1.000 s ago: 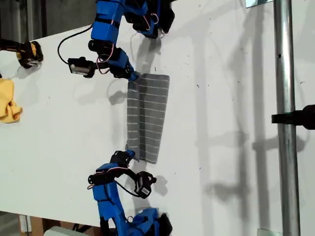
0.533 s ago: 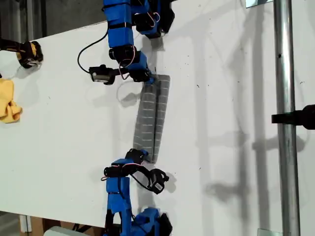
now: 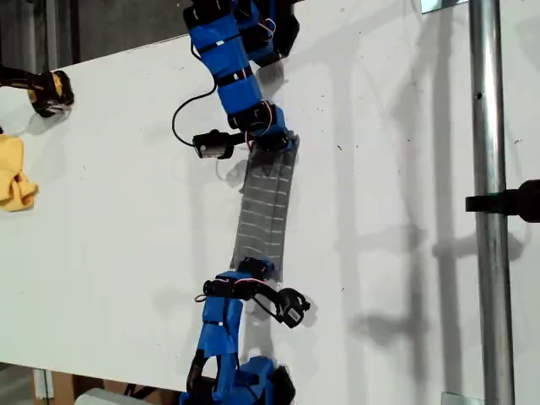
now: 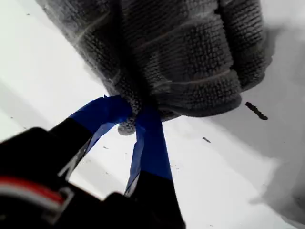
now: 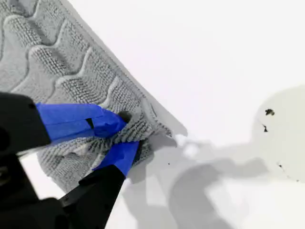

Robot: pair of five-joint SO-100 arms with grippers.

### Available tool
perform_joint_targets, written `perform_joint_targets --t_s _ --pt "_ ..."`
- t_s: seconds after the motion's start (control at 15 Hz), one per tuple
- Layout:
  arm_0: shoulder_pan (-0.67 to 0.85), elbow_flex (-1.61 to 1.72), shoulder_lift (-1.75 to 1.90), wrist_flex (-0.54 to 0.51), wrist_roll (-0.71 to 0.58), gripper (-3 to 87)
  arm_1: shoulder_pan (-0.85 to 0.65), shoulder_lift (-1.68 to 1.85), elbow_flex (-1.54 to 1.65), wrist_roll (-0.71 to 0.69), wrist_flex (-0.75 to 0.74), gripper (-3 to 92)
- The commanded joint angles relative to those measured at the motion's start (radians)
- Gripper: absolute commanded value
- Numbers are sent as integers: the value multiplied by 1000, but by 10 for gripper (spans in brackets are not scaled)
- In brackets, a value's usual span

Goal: Grasp corners of a towel and fold twice.

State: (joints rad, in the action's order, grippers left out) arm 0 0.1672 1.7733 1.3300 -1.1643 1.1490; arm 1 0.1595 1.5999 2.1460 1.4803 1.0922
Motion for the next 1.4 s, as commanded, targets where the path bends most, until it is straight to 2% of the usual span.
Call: perform_joint_targets --t_s 0.0,0.13,0.33,0.4,0.53,0.67,0.73,0.93,1.0,1.07,1.2,1.27,1.33 --pt "71 -9 18 -41 -34 203 -37 -60 -86 5 135 178" --pt "57 -32 149 -124 -58 213 -25 43 -147 23 287 157" --pt "17 -9 408 -230 -17 216 -14 364 -153 29 420 196" --pt "14 -6 453 -270 -6 190 -18 457 -155 29 459 165" --pt "14 5 497 -330 32 57 -32 549 -160 20 509 157" --pt "6 98 646 -316 34 34 -34 581 -152 17 522 155" --pt "6 190 787 -288 32 29 -51 655 -112 17 518 115" --pt "40 598 1328 -201 84 -12 -107 1192 198 29 476 59" --pt "20 741 1488 -144 110 -13 -115 1401 345 80 495 56" --pt "-15 897 1686 -64 172 -13 -121 1511 385 75 479 66" --pt "-54 1220 2152 -100 344 -13 -149 1477 377 115 474 30" --pt "-89 1273 2128 -32 350 -13 -140 1468 387 138 460 27" --pt "-117 1319 2149 -9 385 -11 -123 1536 433 138 434 27"
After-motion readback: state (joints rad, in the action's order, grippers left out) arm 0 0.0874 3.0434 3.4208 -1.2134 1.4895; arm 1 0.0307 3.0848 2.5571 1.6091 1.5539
